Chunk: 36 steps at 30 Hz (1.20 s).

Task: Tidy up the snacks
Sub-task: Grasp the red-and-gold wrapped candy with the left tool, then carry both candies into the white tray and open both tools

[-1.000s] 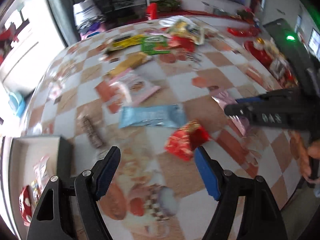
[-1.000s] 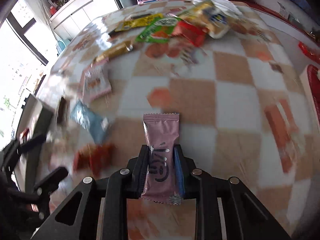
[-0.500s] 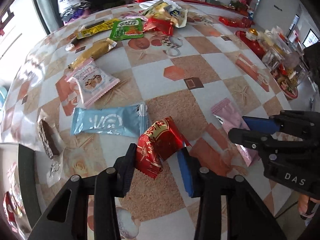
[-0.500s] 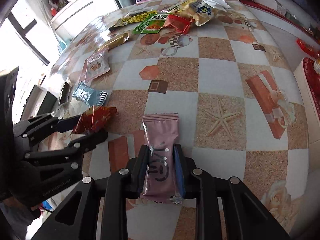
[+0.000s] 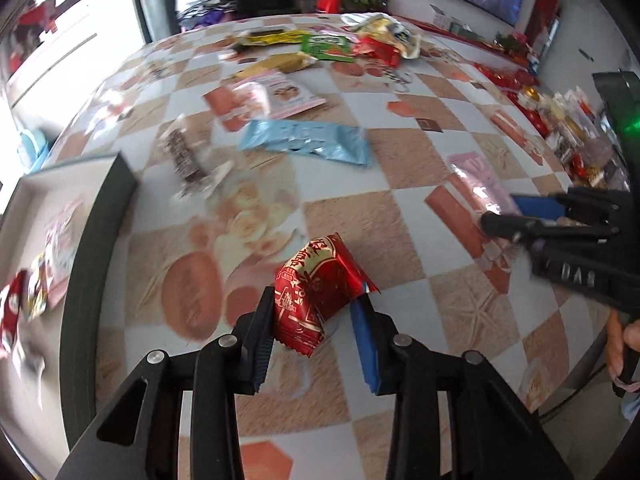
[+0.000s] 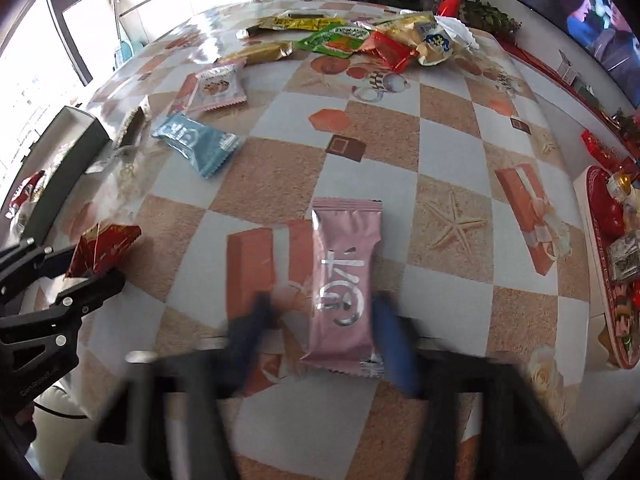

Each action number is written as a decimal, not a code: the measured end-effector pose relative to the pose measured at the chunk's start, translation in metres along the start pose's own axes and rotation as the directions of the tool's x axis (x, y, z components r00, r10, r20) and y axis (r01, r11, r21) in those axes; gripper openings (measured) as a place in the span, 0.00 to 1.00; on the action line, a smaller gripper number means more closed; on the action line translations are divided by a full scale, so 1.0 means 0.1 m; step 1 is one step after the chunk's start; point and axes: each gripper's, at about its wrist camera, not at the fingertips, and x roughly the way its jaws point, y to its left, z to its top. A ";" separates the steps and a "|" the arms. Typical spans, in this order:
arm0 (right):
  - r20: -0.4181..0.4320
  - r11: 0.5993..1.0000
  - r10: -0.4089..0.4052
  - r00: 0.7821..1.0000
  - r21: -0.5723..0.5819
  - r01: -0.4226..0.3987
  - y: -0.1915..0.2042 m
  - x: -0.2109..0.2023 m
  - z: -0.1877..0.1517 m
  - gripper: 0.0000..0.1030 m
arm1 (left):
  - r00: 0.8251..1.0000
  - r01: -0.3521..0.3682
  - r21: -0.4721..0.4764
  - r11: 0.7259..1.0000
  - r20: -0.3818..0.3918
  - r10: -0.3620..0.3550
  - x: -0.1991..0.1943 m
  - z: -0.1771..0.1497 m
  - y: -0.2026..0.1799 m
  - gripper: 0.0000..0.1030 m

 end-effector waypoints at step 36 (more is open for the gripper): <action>0.088 0.933 0.356 0.931 -0.089 -0.348 1.40 -0.71 0.79 0.26 | 0.960 -0.090 -0.292 0.952 0.229 0.160 -1.67 0.04 1.54 0.39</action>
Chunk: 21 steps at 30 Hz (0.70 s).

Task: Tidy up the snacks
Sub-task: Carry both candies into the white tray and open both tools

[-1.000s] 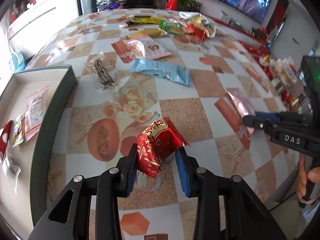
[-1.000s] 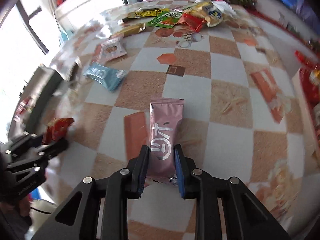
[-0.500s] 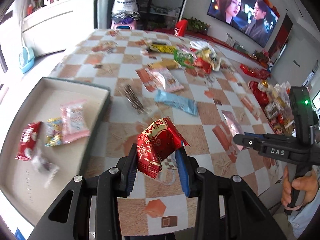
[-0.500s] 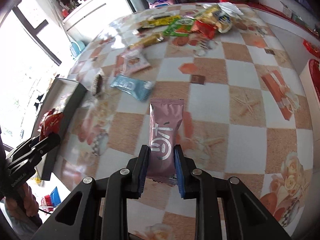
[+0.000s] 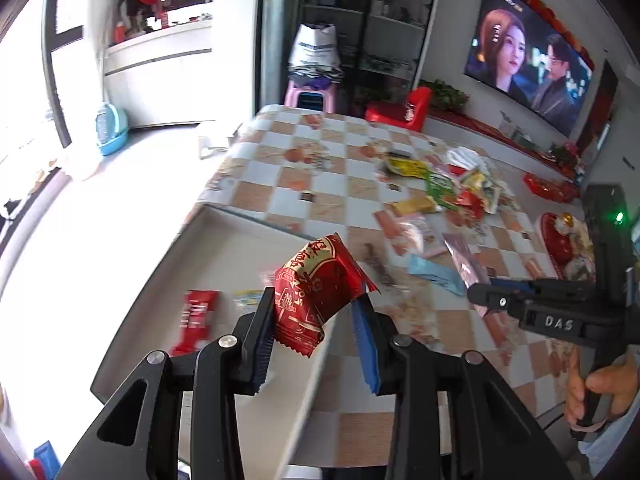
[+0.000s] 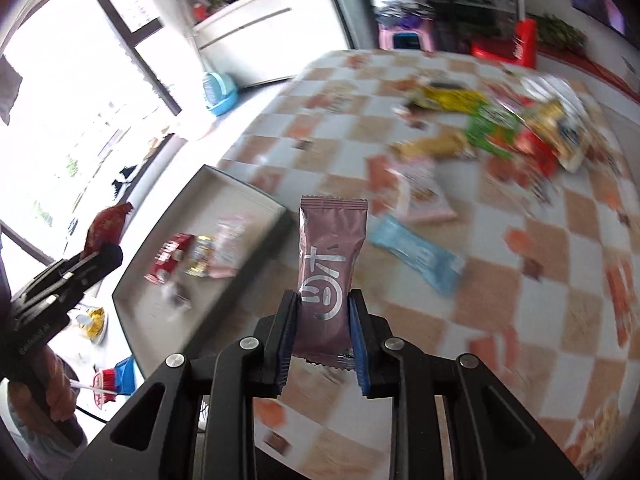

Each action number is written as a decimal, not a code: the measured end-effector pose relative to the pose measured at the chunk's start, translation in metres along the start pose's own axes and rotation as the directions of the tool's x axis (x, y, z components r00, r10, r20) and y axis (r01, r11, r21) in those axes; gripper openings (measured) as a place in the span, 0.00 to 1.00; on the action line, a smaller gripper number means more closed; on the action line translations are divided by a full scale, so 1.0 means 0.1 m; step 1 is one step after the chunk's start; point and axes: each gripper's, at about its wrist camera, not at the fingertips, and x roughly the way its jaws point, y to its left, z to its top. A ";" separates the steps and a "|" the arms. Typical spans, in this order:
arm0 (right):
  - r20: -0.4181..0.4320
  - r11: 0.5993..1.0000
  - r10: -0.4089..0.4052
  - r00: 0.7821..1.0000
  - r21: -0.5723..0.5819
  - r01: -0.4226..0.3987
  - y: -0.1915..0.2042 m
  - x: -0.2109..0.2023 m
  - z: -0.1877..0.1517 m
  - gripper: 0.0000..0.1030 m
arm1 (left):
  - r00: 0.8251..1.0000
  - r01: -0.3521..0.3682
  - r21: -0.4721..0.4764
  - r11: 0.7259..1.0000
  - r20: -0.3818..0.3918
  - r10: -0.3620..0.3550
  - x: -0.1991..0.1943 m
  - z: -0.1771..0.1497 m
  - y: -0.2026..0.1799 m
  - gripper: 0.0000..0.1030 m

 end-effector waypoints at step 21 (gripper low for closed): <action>-0.145 0.982 0.120 0.982 -0.124 -0.139 1.00 1.14 0.38 0.26 | 0.985 -0.118 -0.111 0.987 -0.142 0.101 0.70 -0.28 0.76 0.39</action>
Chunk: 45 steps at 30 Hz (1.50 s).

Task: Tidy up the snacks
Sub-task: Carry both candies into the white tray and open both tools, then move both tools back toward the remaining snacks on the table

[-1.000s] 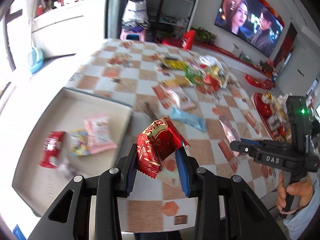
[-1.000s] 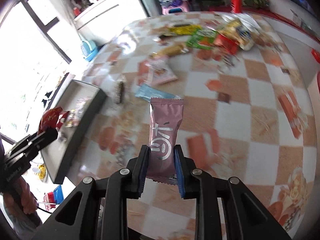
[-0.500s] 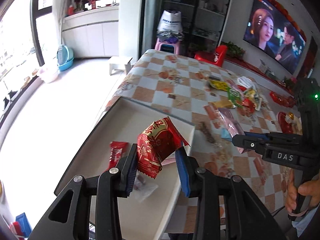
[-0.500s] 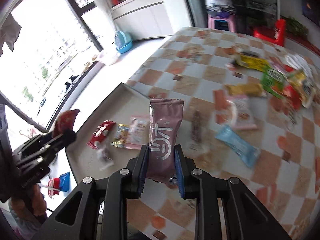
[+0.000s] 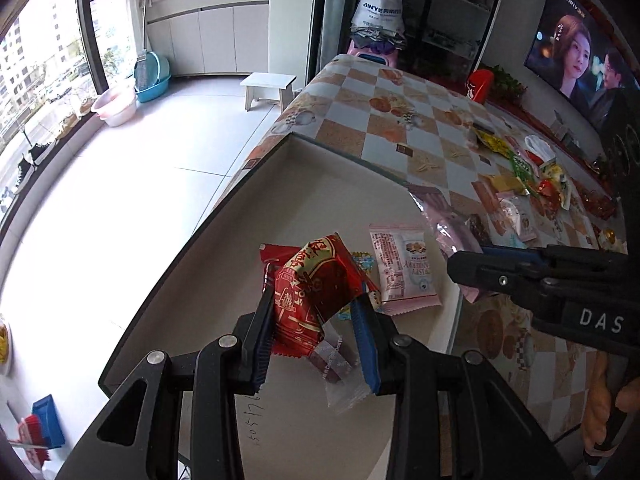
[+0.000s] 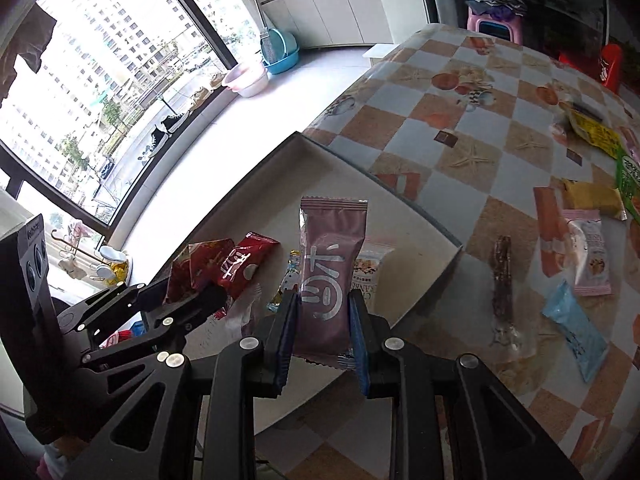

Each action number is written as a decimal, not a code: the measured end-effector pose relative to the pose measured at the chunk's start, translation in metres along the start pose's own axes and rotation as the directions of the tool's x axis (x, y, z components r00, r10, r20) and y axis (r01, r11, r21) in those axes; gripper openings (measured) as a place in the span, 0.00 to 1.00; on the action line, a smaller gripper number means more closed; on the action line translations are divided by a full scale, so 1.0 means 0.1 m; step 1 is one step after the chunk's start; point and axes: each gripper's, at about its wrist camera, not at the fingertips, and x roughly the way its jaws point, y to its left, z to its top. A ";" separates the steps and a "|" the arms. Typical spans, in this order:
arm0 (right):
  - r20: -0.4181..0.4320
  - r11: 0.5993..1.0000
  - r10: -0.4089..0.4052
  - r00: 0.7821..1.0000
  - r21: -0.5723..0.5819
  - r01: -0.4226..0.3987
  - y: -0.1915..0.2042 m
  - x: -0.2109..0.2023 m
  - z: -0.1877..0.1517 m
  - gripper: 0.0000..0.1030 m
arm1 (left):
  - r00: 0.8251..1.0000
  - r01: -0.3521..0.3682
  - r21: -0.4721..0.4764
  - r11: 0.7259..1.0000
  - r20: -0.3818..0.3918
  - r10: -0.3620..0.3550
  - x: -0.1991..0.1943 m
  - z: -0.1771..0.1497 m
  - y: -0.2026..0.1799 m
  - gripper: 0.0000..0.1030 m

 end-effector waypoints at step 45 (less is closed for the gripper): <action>0.142 0.806 -0.559 0.817 0.325 0.494 -2.40 -0.92 -1.62 1.00 | 0.994 0.113 0.155 0.981 -0.015 -0.112 0.42 0.73 -1.86 0.79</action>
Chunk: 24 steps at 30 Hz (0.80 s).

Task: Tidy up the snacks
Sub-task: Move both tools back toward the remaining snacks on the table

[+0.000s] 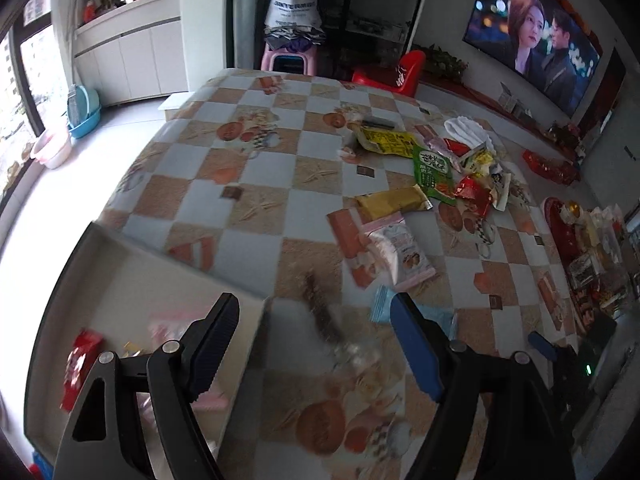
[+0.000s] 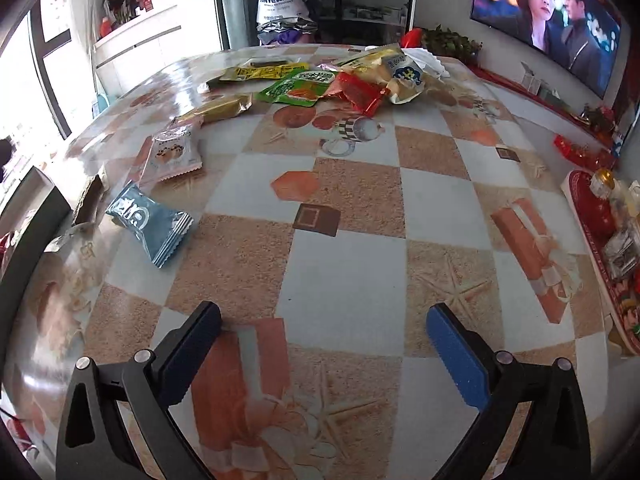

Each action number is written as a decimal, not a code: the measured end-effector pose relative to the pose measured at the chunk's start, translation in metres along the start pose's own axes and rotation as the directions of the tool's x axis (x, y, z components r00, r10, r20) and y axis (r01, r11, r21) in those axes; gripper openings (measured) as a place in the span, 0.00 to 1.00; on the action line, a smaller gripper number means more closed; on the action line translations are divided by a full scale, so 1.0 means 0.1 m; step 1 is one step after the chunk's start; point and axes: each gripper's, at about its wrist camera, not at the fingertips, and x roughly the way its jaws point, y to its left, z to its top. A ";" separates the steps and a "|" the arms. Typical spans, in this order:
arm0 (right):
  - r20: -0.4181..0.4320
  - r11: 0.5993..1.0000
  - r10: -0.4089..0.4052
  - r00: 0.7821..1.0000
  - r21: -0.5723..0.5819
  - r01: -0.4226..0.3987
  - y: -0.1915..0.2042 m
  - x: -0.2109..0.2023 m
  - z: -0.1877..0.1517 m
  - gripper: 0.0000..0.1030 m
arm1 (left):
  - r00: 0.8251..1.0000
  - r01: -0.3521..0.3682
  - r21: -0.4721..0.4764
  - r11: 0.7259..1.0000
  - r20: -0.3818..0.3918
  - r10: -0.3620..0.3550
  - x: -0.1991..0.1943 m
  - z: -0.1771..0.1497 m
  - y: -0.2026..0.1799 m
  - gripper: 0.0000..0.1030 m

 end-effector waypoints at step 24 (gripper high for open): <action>0.002 1.000 0.002 1.000 -0.004 -0.002 0.02 0.04 -0.02 1.00 | 0.991 -0.068 0.071 0.995 -0.111 0.076 1.58 0.65 -0.73 0.78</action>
